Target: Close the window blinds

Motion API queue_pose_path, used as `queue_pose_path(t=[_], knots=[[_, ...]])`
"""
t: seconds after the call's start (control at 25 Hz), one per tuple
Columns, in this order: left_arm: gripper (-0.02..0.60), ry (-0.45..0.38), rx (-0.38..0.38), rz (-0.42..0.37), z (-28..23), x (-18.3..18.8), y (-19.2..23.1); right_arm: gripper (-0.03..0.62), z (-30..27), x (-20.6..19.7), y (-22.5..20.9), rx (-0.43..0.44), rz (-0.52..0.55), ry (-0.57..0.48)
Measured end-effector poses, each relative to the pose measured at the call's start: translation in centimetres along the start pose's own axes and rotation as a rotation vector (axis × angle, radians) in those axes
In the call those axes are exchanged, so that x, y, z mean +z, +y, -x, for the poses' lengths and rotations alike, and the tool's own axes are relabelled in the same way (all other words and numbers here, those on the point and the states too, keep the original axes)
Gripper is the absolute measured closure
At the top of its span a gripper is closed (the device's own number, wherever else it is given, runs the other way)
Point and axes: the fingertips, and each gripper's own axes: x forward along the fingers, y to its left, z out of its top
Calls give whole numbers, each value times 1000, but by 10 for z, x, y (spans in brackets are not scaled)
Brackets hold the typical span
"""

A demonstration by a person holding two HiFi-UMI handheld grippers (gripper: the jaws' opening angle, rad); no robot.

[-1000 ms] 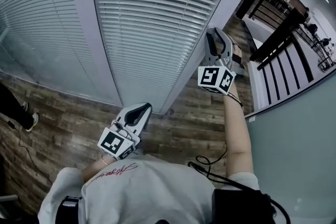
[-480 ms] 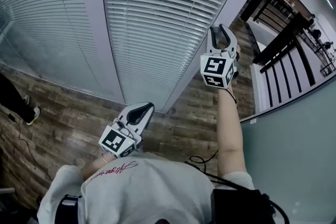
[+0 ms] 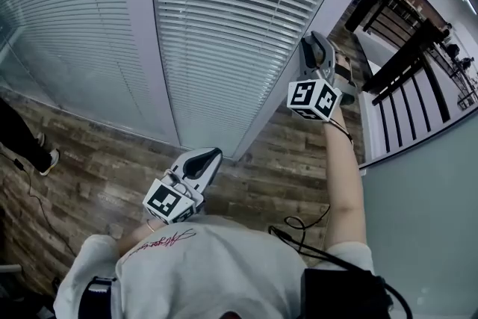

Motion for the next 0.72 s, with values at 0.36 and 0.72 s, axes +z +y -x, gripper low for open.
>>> queue_pose_path(t=[0.36, 0.72], knots=[[561, -2, -16, 6, 2, -2, -7, 468, -1, -4, 9, 55, 330, 10], [561, 6, -42, 17, 5, -5, -17, 468, -1, -6, 18, 136, 721, 21]])
